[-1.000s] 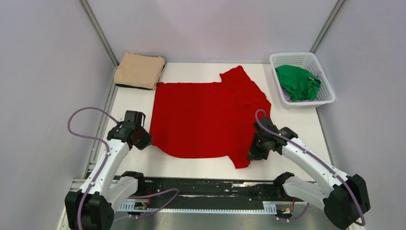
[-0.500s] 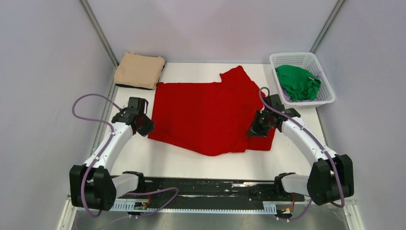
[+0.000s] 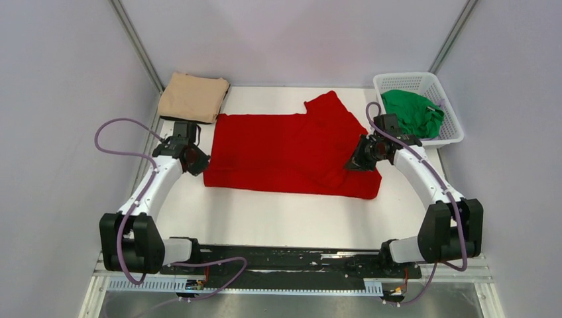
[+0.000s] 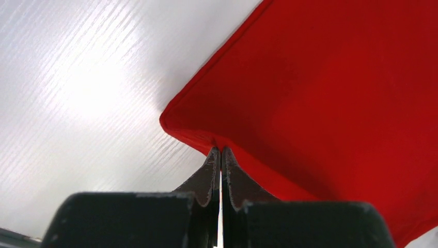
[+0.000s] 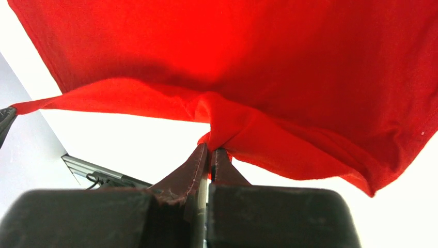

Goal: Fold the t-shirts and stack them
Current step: Fold the flattened tshirt in 1/3 of the way

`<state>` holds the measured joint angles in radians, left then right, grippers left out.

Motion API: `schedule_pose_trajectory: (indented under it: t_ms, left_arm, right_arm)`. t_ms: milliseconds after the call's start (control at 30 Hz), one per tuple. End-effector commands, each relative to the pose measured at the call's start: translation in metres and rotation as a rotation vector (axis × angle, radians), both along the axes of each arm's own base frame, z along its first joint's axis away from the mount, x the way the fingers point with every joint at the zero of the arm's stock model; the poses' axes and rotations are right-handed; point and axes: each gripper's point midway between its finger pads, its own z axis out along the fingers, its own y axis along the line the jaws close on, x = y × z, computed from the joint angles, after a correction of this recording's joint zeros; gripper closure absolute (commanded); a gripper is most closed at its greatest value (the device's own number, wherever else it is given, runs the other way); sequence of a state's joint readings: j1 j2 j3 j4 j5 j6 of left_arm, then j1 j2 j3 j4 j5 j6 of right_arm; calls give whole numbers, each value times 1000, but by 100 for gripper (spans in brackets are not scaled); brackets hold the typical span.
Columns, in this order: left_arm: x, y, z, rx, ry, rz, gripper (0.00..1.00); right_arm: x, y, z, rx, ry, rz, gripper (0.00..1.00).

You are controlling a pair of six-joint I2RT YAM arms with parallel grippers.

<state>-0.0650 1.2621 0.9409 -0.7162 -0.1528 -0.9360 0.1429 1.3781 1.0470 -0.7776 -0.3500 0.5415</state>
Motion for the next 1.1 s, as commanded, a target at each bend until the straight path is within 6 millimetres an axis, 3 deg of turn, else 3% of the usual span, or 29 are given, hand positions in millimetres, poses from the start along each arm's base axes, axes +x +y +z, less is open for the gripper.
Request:
schedule_pose_trajectory:
  t_ms: [0, 367, 500, 633, 700, 733, 767, 800, 833, 867, 933, 1000, 1067]
  left_arm:
    - [20, 10, 12, 36, -49, 14, 100]
    - [37, 18, -4, 54, -18, 29, 100]
    - [45, 17, -17, 49, -5, 20, 100]
    - [54, 19, -29, 59, 9, 23, 100]
    - [58, 21, -34, 67, 17, 31, 86]
    - [62, 22, -35, 72, 18, 29, 72]
    - [63, 24, -35, 76, 18, 31, 65]
    - [67, 24, -31, 79, 15, 26, 48]
    - [69, 23, -28, 75, 12, 19, 38]
    - [72, 23, -20, 78, -1, 9, 13]
    - [74, 21, -7, 71, -31, -8, 2]
    - [73, 19, 6, 67, -67, -23, 0]
    - [68, 16, 14, 56, -93, -47, 0]
  right_arm:
    - [32, -4, 22, -24, -119, 13, 100]
    - [76, -12, 15, -72, -163, 65, 100]
    - [95, -13, 6, -91, -170, 99, 96]
    - [124, -21, -15, -150, -172, 98, 93]
    - [144, -29, -25, -189, -179, 78, 91]
    - [155, -32, -27, -213, -186, 63, 90]
    - [167, -35, -27, -229, -199, 50, 89]
    - [178, -38, -25, -241, -210, 39, 83]
    - [185, -38, -20, -243, -212, 33, 66]
    - [188, -37, -14, -237, -211, 25, 52]
    - [186, -34, -4, -216, -221, 13, 39]
    - [172, -32, 7, -195, -235, 3, 25]
    - [150, -28, 5, -161, -216, 1, 10]
